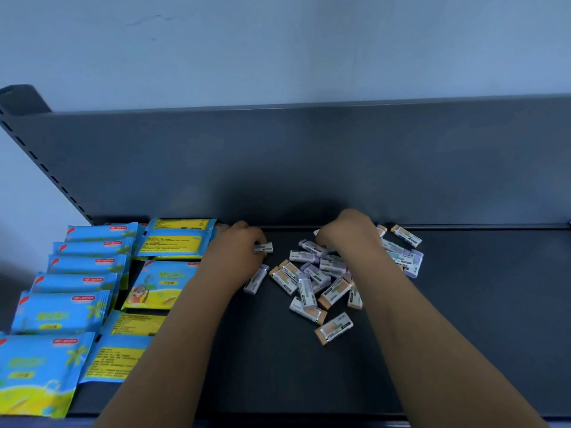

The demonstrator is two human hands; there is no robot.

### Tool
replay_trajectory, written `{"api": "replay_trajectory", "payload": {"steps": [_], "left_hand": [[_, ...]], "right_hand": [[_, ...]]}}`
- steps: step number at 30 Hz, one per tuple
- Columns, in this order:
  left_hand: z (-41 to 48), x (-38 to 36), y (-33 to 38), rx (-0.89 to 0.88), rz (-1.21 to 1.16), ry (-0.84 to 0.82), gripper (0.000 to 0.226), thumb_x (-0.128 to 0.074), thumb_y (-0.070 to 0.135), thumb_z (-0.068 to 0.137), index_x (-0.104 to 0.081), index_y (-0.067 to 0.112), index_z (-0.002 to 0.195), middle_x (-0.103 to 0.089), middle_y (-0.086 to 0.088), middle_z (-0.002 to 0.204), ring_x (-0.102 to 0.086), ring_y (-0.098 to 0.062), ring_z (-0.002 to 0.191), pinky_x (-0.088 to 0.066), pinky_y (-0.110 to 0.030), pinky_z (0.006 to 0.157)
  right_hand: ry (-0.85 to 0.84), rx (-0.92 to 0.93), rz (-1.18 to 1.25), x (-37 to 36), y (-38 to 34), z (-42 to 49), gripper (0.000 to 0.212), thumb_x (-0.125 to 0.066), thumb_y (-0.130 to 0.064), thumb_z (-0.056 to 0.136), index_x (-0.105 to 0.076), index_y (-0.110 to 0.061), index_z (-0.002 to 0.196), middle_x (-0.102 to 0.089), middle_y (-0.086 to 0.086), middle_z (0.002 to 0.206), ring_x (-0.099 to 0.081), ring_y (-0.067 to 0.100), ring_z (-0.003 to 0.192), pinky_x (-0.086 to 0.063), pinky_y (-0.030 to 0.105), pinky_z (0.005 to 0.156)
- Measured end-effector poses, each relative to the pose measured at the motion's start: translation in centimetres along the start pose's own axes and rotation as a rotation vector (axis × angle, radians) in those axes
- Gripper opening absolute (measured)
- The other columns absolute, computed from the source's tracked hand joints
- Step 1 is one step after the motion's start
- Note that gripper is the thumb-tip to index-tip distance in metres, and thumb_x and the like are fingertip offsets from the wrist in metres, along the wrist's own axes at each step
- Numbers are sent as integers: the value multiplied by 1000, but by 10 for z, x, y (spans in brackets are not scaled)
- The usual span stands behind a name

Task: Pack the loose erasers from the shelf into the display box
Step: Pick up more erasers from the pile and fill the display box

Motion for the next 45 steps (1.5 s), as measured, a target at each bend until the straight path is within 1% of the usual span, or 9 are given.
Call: {"api": "replay_trajectory", "payload": {"steps": [3, 7, 12, 16, 20, 26, 30, 38, 45], "left_hand": [[0, -1, -1, -14, -16, 10, 20, -71, 24, 86, -72, 26, 106, -59, -2, 107, -52, -29, 107, -49, -38, 81], [1, 5, -3, -64, -85, -32, 18, -73, 23, 86, -73, 26, 103, -58, 2, 102, -55, -20, 99, -49, -36, 80], [2, 6, -1, -98, -72, -28, 21, -76, 20, 83, -75, 22, 104, -62, 0, 101, -57, -20, 97, -49, -37, 82], [6, 6, -1, -55, -79, -21, 19, -77, 23, 83, -76, 19, 102, -59, 1, 98, -59, -20, 92, -49, -34, 77], [5, 11, 6, -59, -22, -15, 12, -74, 30, 85, -76, 24, 96, -57, 4, 94, -59, -20, 93, -48, -34, 73], [-11, 29, 42, -207, -60, 205, 22, -74, 34, 84, -74, 30, 106, -64, 11, 101, -59, -16, 95, -51, -33, 70], [-19, 28, 71, -223, -90, 326, 27, -75, 32, 86, -74, 26, 113, -64, 10, 99, -62, -13, 86, -51, -30, 67], [-20, -1, 160, -301, -92, 283, 27, -77, 27, 86, -74, 18, 112, -64, 6, 100, -61, -14, 90, -48, -28, 78], [-15, -41, 267, -279, -124, 253, 25, -77, 30, 84, -73, 20, 107, -66, 7, 101, -62, -17, 94, -50, -34, 82]], "right_hand": [[49, 45, 76, -9, 10, 1, 8, -62, -15, 77, -58, -12, 83, -59, 4, 74, -60, 25, 69, -42, 27, 55], [144, 192, 89, -10, 19, -1, 29, -55, -10, 84, -65, -24, 108, -66, 4, 100, -62, 28, 89, -53, 35, 73], [101, 259, -111, -6, 23, -1, 35, -56, -7, 83, -73, -19, 111, -69, 7, 112, -65, 29, 97, -58, 39, 84], [140, 310, -247, -2, 26, 1, 41, -58, -1, 82, -71, -20, 116, -63, 10, 118, -64, 32, 102, -56, 38, 81], [265, 521, -261, -2, 32, -1, 33, -64, -4, 83, -73, -22, 108, -53, 7, 114, -52, 31, 105, -53, 38, 79], [295, 717, -92, 22, 47, -16, 25, -71, -15, 86, -73, -24, 109, -67, -3, 102, -59, 20, 94, -47, 32, 76], [336, 741, 4, 46, 70, -23, 29, -73, -12, 83, -75, -23, 109, -69, -1, 101, -61, 20, 94, -50, 35, 80], [410, 753, 66, 94, 142, -22, 32, -74, -5, 78, -77, -19, 108, -70, -1, 99, -62, 20, 92, -49, 30, 79], [387, 755, 66, 145, 232, -13, 29, -73, -18, 83, -74, -24, 111, -71, -7, 99, -60, 16, 94, -47, 28, 82]]}}
Point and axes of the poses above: each hand's wrist, its own z-axis towards the middle knuckle, its own x-axis out of the back of the hand, y = z × x, the point moved 3 cm from there along z, towards the middle knuckle
